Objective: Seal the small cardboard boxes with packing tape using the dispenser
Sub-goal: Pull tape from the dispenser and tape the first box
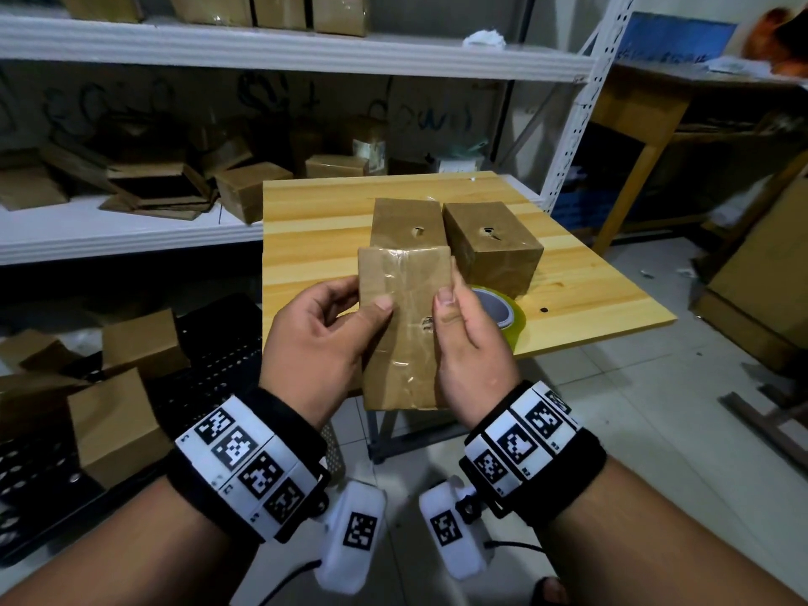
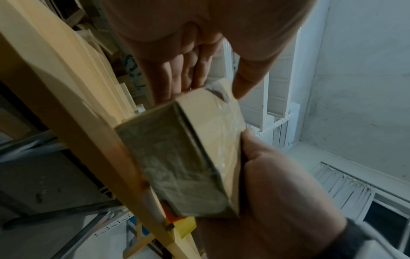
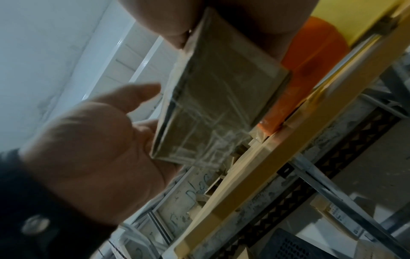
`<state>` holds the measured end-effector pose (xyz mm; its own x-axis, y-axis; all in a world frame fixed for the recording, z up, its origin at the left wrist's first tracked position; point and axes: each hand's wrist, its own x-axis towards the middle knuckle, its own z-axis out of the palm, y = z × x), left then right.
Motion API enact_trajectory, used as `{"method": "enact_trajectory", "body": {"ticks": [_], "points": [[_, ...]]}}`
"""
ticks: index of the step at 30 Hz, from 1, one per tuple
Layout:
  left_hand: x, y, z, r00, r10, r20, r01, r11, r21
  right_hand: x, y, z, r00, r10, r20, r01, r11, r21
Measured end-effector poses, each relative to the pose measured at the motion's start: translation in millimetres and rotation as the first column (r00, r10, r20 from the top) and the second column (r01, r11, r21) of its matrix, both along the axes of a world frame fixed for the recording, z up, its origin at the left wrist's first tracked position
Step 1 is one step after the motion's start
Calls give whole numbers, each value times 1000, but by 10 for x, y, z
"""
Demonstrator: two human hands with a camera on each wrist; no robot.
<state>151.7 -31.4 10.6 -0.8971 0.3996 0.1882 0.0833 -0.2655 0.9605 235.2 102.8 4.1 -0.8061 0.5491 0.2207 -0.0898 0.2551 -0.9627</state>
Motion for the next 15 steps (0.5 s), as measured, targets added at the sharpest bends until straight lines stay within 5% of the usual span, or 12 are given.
{"method": "enact_trajectory", "body": {"ticks": [4,9,15], "points": [[-45,-26,30,999,21,-37,-21,1000,-7,6,9,70,999,48,-11,-49,995,-85],[-113,-89,72,996,64,-67,-65,998,-1,5,82,8,1000,-5,26,1,988,156],[-125,-94,24,997,51,-60,-53,998,-32,39,136,2,996,-41,78,31,992,126]]}}
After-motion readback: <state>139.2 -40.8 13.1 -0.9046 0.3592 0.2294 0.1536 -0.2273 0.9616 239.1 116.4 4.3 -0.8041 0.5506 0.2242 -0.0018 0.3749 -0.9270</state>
